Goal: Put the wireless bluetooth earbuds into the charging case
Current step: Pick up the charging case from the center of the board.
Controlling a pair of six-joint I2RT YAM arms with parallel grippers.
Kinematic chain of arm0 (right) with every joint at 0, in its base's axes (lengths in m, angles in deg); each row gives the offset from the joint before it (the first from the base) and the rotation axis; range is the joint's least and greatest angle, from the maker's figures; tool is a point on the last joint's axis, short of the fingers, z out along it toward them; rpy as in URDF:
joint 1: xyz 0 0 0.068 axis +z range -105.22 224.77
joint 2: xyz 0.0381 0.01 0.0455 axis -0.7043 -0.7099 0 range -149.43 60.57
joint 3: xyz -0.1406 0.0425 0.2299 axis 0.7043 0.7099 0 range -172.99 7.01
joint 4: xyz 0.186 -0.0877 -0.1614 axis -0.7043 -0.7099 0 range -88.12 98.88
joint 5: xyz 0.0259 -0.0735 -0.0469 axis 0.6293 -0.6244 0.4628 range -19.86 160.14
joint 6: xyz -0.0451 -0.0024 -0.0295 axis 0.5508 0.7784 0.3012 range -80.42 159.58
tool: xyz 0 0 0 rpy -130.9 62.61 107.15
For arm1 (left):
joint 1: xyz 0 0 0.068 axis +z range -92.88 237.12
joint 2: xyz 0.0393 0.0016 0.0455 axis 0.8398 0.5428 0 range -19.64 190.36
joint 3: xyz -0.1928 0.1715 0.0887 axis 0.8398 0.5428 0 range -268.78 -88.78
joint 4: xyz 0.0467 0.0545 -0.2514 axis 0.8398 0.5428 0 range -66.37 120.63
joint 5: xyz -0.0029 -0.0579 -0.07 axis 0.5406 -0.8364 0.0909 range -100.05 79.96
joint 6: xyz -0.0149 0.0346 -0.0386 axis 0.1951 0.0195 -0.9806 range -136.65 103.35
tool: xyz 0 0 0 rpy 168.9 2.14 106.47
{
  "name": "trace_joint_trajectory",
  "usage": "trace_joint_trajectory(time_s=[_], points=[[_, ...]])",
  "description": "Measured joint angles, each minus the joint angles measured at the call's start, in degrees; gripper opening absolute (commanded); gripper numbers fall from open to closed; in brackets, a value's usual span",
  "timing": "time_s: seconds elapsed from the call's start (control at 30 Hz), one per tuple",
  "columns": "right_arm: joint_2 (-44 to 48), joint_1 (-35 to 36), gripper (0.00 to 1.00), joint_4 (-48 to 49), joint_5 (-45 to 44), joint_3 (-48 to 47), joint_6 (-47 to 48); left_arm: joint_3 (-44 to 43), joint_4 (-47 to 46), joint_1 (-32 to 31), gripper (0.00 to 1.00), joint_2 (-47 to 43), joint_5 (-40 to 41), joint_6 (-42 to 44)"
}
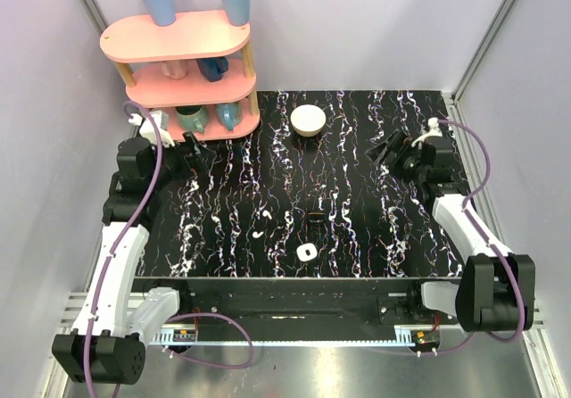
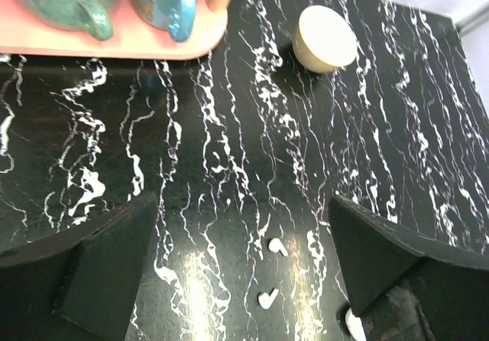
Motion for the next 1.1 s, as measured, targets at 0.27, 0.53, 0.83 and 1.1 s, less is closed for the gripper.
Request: trace_joint_trajectory(time_s=[0.27,0.53,0.83,1.1], points=[[-0.9,9.1,1.0,-18.8,-0.6,-1.9,8.6,1.6,1.1,0.0,0.99,0.3,-5.5,1.9],[-6.6,20.4,1.0,-23.8,-0.4,-4.7,19.3,1.6,1.3,0.0,0.99,1.5,-6.4,2.3],[-12.8,31.9,1.0,-25.6,-5.8,-7.9,29.9,1.6,1.7,0.0,0.99,1.5,-6.7,3.1],[-12.6,31.8,1.0,-22.3,-4.4,-6.9,43.0,1.6,3.5,0.0,0.99,1.5,-6.5,4.6]])
